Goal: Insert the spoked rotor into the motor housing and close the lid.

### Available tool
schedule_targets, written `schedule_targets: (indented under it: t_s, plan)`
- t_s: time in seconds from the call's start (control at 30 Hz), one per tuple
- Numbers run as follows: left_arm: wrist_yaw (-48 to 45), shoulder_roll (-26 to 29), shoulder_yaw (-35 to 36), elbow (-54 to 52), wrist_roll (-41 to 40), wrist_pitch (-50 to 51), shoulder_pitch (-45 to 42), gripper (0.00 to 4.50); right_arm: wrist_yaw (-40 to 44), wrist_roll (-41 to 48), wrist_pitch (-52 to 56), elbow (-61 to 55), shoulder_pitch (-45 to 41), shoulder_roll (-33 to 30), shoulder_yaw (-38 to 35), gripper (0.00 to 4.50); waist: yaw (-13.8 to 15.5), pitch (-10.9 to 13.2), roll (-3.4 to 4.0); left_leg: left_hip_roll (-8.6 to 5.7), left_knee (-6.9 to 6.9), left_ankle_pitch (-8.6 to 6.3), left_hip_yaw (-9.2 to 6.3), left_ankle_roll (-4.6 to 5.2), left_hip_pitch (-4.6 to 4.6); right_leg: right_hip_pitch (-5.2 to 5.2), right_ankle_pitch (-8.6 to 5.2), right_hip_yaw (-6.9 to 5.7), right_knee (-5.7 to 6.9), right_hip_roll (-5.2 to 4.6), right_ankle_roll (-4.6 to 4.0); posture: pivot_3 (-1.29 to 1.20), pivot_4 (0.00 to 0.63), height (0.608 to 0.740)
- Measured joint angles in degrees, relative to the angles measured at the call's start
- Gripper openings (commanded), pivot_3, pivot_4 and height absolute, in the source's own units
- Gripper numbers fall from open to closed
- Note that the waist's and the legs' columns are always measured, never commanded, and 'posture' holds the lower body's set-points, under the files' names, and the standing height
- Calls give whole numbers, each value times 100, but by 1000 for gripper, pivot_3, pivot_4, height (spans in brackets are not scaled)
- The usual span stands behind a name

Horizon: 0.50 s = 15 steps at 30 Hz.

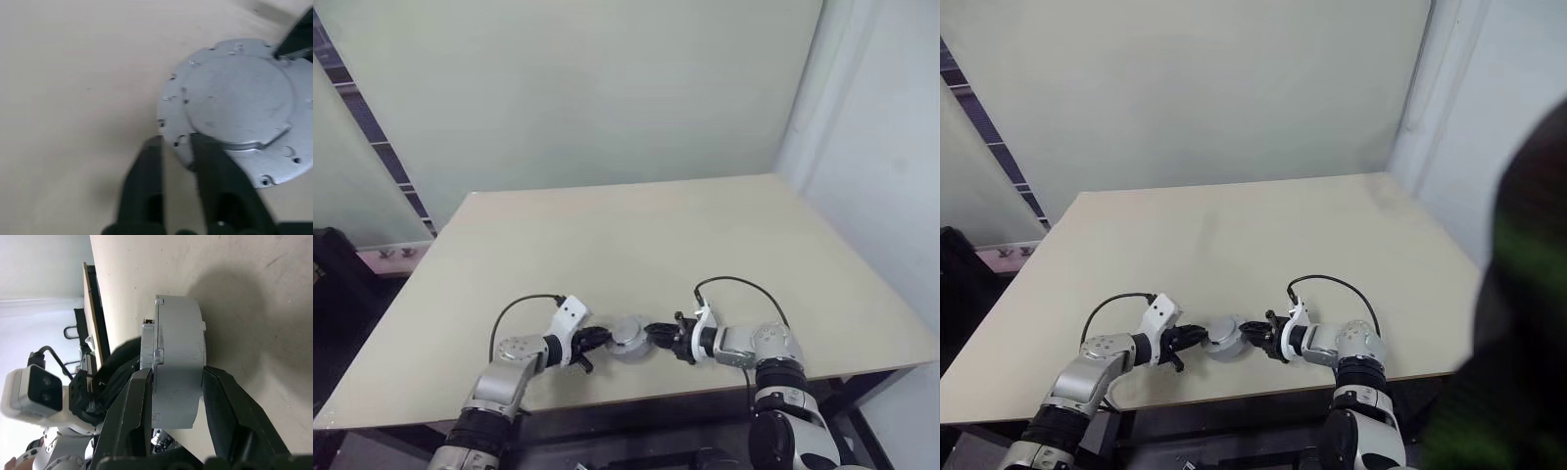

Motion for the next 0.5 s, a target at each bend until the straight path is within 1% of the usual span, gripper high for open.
schedule_targets:
  t_s: [0.13, 0.23, 0.27, 0.4, 0.5]
  plan:
    - [41, -108, 613, -63, -653, 475, -26, 3293, -1, 47, 0, -8, 10, 16, 104, 1237, -23, 0, -1, 3, -8, 0, -1, 0, -2, -6, 0, 0, -1, 0, 0, 0, 0, 740]
    - [201, -117, 1067, -71, -1009, 639, -52, 4360, -1, 79, 0, -8, 39, 52, 147, 1236, -70, 0, -1, 7, -9, 0, -2, 0, -1, -7, 0, -1, -1, 3, 0, 0, 0, 740]
    - [234, -117, 1156, -72, -1047, 648, -51, 4500, -1, 97, 0, -8, 50, 52, 148, 1236, -73, 0, -1, 7, -9, 0, -2, 0, -1, -7, 0, -1, -1, 3, 0, 0, 0, 740]
    - [401, -126, 1571, -180, -1479, 1148, 169, 4500, 22, 216, -3, -35, 173, 96, 143, 1229, -126, 0, -1, 6, -12, 0, -1, 0, -2, -7, 0, 1, -6, 3, 0, 0, 0, 740]
    - [661, -390, 1962, -216, -1894, 1477, 290, 4500, 48, 342, 11, -68, 289, 121, 75, 1222, -123, 5, -7, 6, -12, -1, -4, -1, -6, -9, 0, -1, -9, 2, 0, 0, 0, 740]
